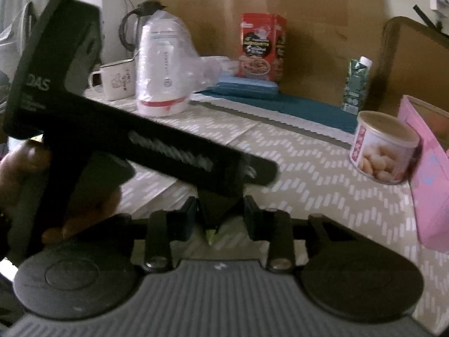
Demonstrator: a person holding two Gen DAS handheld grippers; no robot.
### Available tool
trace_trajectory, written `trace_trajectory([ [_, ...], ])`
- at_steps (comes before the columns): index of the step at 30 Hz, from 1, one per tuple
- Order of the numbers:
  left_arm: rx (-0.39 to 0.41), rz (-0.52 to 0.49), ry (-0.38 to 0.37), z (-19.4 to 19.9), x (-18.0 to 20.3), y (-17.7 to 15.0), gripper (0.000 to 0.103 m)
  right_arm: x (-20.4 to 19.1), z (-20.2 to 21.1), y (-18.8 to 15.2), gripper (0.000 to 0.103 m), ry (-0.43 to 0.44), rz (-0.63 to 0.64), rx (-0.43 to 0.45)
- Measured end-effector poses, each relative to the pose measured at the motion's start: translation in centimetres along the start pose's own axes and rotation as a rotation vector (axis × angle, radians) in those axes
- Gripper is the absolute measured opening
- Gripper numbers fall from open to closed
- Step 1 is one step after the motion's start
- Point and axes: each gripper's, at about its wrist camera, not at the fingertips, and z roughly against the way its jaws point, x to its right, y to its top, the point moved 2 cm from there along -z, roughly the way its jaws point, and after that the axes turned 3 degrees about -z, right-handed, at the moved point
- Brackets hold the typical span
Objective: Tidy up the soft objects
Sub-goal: 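Lift and carry the black pouch over the pink tin with the left tool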
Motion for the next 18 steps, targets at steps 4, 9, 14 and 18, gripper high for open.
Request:
trace_trajectory([
  [4,-0.024,-0.06,0.001,-0.1,1.9,-0.3,0.07,0.7,1.2,-0.7,0.039,0.017,-0.019,0.0],
  [9,-0.044,-0.072,-0.06,-0.8,5.3,-0.3,0.07,1.8,3.6,-2.3,0.039,-0.006,-0.052,0.015],
  [14,-0.085,-0.098,-0.166,-3.2,9.6,0.6,0.071,3.8,6.9,-4.6,0.039,-0.088,-0.103,0.037],
  [18,-0.119,-0.154,-0.222,-5.5,13.9,1.4,0.073,6.2,9.6,-6.4,0.039,-0.161,-0.183,0.063],
])
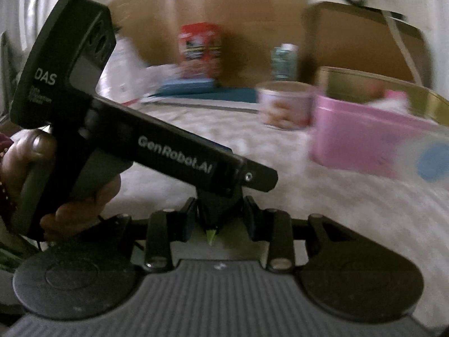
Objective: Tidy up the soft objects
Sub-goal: 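Lift and carry the black pouch over the pink tin with the left tool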
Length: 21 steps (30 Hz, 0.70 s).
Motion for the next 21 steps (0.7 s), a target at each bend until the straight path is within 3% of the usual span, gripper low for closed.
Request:
trace_trajectory([
  [4,-0.013,-0.086,-0.036,-2.3,3.8,0.5,0.075,2.5,2.2,-1.2,0.039,-0.062,-0.053,0.023],
  [9,-0.008,-0.135,-0.044,-2.8,6.1,1.3,0.069,4.6,4.3,-2.6,0.039,-0.103,-0.114,0.063],
  [16,0.15,-0.21,-0.067,0.5,8.0,7.3,0.069,5.1,6.6,-0.5,0.038,-0.147,-0.073,0.229],
  [21,0.217,-0.248,-0.056,-0.7,8.6,12.6,0.071,6.8,5.8,3.0,0.038,-0.225,-0.015,0.311],
])
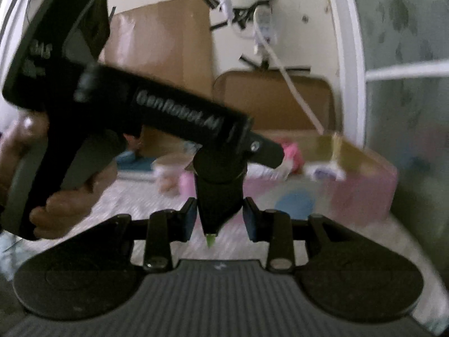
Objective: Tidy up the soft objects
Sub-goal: 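Lift and carry the black pouch over the pink tin with the left tool, then open the left tool to drop the black pouch into the tin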
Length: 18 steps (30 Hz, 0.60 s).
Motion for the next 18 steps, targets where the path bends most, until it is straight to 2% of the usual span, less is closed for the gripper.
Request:
trace_trajectory([
  [3,0.01,0.014,0.015,-2.6,-0.9,1.5,0.075,2.3,-3.2,1.0,0.038,-0.033,-0.019,-0.015],
  [4,0.011,0.009,0.061,-3.6,-1.2,1.9,0.083,3.2,-4.5,1.4,0.038,-0.043,-0.041,-0.031],
  [6,-0.005,0.026,0.144,-5.3,-1.9,2.2,0.086,4.4,-6.7,2.0,0.036,-0.077,-0.071,-0.036],
  [7,-0.022,0.059,0.167,-6.2,-2.5,2.2,0.086,4.8,-7.8,2.4,0.034,-0.112,-0.071,-0.034],
  [10,-0.067,0.187,0.212,-7.1,-4.7,1.3,0.085,6.1,-10.8,3.2,0.038,-0.18,-0.096,-0.048],
  [12,-0.076,0.205,0.23,-6.4,-5.5,0.6,0.085,7.0,-11.4,3.0,0.041,-0.204,-0.13,-0.05],
  [15,-0.079,0.172,0.293,-4.7,-5.7,-0.4,0.086,7.3,-10.0,2.2,0.044,-0.189,-0.192,-0.031],
  [18,-0.075,0.151,0.301,-3.1,-5.6,-0.9,0.09,6.7,-7.9,1.5,0.045,-0.184,-0.241,-0.002],
])
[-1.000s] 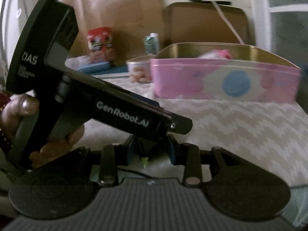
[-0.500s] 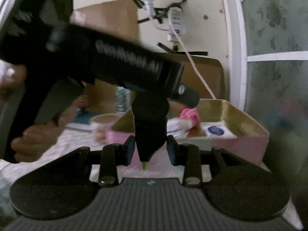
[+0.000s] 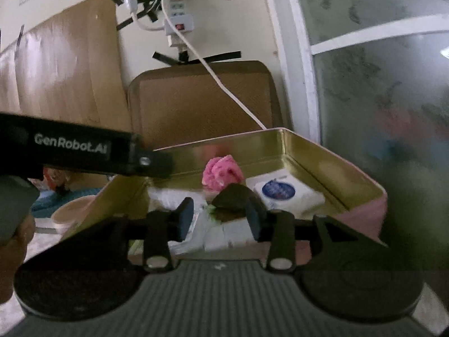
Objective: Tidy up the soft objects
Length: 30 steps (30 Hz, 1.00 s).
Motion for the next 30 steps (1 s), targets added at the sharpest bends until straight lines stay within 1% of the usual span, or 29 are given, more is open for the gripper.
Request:
trace_trajectory([
  [1,0.003,-0.011,0.007,0.7,0.0,-0.4,0.092,-0.3,1.3,-0.3,0.047,0.007,-0.025,0.02],
  [2,0.005,-0.027,0.019,1.3,0.0,-0.7,0.093,-0.9,2.2,-0.5,0.052,0.007,-0.046,0.038],
  [3,0.005,-0.04,0.031,1.9,-0.2,-1.0,0.093,-1.2,3.0,-0.6,0.055,0.003,-0.063,0.058],
  [4,0.004,-0.051,0.039,2.4,-0.3,-1.5,0.095,-1.6,3.8,-0.9,0.057,-0.002,-0.075,0.075],
  [6,0.001,-0.059,0.05,3.5,-0.8,-2.3,0.097,-2.5,4.6,-1.1,0.062,-0.011,-0.096,0.092],
  [7,-0.001,-0.06,0.06,4.1,-1.1,-2.7,0.098,-2.9,5.1,-1.2,0.063,-0.01,-0.112,0.097],
  [10,-0.016,-0.051,0.08,5.8,-2.1,-4.1,0.101,-4.3,5.9,-1.7,0.071,0.003,-0.154,0.086],
  [11,-0.019,-0.042,0.088,6.5,-2.6,-4.6,0.102,-4.8,6.1,-1.9,0.08,0.005,-0.166,0.075],
  [12,-0.021,-0.032,0.099,7.1,-3.0,-5.1,0.102,-5.2,6.2,-2.1,0.084,0.005,-0.173,0.063],
  [14,-0.032,-0.008,0.12,8.3,-4.2,-6.4,0.103,-6.1,6.2,-2.4,0.089,0.019,-0.186,0.023],
  [18,-0.059,0.057,0.138,10.2,-6.5,-8.5,0.103,-7.6,6.5,-2.9,0.094,0.057,-0.235,-0.043],
  [20,-0.076,0.082,0.14,10.9,-7.5,-9.3,0.103,-8.4,6.5,-3.2,0.095,0.064,-0.247,-0.07],
  [25,-0.098,0.101,0.174,12.2,-9.3,-11.1,0.103,-10.2,6.3,-3.7,0.096,0.079,-0.272,-0.121],
  [30,-0.097,0.132,0.185,13.0,-10.7,-12.5,0.103,-12.0,6.0,-3.8,0.097,0.079,-0.266,-0.133],
])
